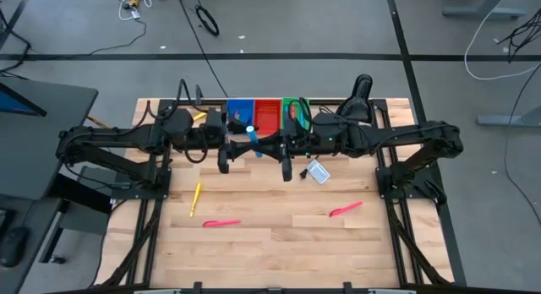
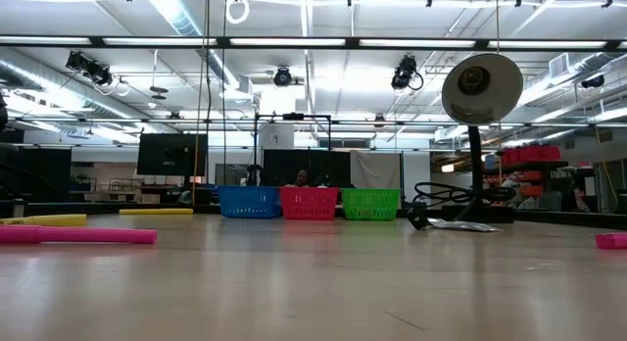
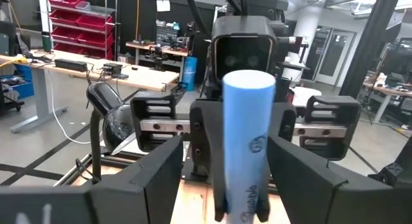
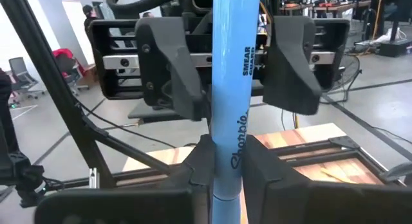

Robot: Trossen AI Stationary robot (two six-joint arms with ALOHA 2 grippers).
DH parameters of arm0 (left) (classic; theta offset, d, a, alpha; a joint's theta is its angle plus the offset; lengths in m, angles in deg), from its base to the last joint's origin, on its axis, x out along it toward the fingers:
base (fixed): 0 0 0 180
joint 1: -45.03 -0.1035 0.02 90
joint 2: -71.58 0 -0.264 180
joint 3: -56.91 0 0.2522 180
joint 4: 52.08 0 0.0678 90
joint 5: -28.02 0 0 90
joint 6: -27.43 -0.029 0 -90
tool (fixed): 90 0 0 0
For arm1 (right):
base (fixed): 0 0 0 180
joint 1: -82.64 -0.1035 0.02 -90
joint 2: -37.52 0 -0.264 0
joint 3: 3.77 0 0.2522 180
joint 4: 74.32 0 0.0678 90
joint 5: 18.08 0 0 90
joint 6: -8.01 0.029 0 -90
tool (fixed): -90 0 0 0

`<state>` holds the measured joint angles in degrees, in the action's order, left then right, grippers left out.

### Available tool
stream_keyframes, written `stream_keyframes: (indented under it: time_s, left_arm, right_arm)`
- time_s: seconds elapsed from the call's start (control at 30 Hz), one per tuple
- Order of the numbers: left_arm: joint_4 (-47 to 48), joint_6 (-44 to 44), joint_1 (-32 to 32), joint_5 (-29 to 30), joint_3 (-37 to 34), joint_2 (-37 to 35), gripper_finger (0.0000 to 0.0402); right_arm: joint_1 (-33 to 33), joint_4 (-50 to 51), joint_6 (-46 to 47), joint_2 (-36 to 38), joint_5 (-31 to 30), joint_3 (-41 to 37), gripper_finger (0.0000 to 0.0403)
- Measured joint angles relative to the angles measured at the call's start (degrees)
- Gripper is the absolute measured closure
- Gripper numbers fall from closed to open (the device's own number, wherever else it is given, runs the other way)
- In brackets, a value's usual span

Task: Pick & Place Markers
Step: Put the blue highlighter into the green bin

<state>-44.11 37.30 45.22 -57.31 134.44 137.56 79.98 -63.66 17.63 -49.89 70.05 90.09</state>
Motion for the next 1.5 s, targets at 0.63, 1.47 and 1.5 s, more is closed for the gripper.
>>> stream_keyframes:
  time_s: [0.63, 1.47, 1.5]
  left_arm:
    - [0.1, 4.5, 0.0, -3.0, 0.0, 0.0, 0.0334]
    - [0.2, -36.5, 1.9, 1.5, 0.0, 0.0, 0.0334]
    - [0.2, -38.7, 2.0, 2.5, 0.0, 0.0, 0.0334]
  right_arm:
    - [0.0, -0.6, 0.6, 0.0, -0.4, 0.0, 0.0368]
    - [0.5, -0.5, 59.9, 2.8, 22.5, 0.0, 0.0183]
    - [0.6, -0.6, 62.2, 2.8, 23.5, 0.0, 0.0182]
